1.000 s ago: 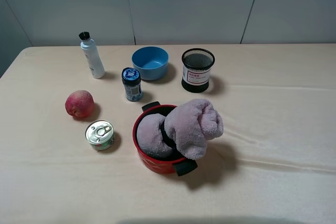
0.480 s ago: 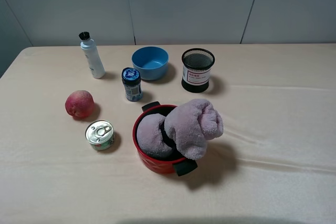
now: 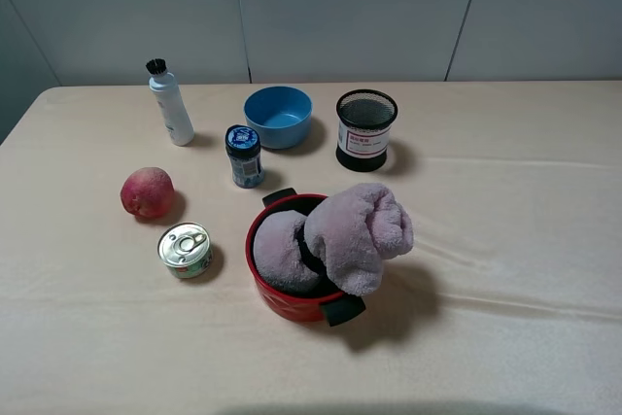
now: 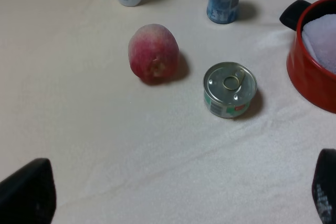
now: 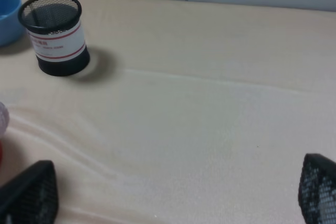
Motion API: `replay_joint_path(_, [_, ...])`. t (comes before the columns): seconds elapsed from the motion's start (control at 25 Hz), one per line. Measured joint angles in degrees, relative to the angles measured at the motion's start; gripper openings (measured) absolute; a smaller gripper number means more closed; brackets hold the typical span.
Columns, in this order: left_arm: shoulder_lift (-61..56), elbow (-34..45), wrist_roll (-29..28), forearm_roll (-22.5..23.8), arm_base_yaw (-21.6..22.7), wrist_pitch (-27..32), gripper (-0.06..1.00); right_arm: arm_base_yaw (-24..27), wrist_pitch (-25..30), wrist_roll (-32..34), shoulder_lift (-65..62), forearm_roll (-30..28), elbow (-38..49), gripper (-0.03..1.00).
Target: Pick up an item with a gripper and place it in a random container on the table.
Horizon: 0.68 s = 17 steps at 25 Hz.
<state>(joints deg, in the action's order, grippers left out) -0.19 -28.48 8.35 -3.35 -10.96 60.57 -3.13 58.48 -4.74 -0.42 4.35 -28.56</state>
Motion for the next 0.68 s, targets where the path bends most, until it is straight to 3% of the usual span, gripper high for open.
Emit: replay_joint_path(0.68, [0.0, 0.0, 0.0, 0.1, 0.0, 0.0, 0.99, 0.0, 0.0, 0.0, 0.0, 0.0, 0.0, 0.69])
